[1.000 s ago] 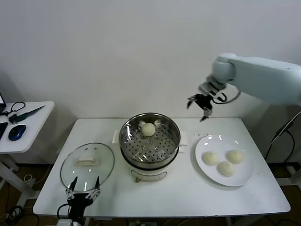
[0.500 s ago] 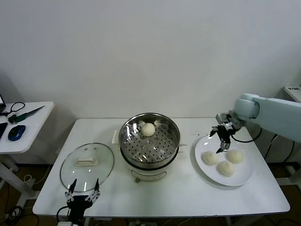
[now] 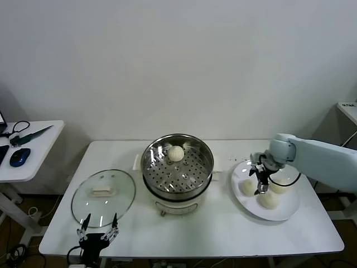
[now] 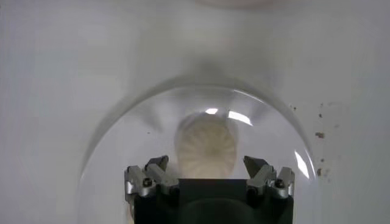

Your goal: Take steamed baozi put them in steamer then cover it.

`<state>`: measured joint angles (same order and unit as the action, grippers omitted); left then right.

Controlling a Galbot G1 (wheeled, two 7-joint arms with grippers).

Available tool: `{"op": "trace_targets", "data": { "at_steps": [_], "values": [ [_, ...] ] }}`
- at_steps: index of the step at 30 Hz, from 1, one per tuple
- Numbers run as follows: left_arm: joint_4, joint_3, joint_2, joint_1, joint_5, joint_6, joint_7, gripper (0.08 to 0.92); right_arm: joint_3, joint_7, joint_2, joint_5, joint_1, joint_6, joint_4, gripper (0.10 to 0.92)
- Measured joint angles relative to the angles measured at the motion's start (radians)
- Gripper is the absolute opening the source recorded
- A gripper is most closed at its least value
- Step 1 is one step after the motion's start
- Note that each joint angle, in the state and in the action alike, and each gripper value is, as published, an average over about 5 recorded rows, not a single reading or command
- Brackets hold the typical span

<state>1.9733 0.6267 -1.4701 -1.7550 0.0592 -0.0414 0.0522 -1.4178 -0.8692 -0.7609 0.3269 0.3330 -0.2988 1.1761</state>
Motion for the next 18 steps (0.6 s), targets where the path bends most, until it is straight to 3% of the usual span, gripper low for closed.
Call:
{"op": "trace_targets", "data": {
  "at_steps": [9,18],
  "values": [
    [-0.003,0.001,0.000,0.002,-0.002,0.000,0.003,0.823,0.052,0.008,-0.014,-0.013,-0.052,-0.018,-0.030,0.664],
    [0.004,0.000,-0.001,-0.001,-0.008,0.000,0.013,0.823,0.056,-0.007,0.002,0.006,-0.027,-0.010,-0.018,0.636]
  ]
}}
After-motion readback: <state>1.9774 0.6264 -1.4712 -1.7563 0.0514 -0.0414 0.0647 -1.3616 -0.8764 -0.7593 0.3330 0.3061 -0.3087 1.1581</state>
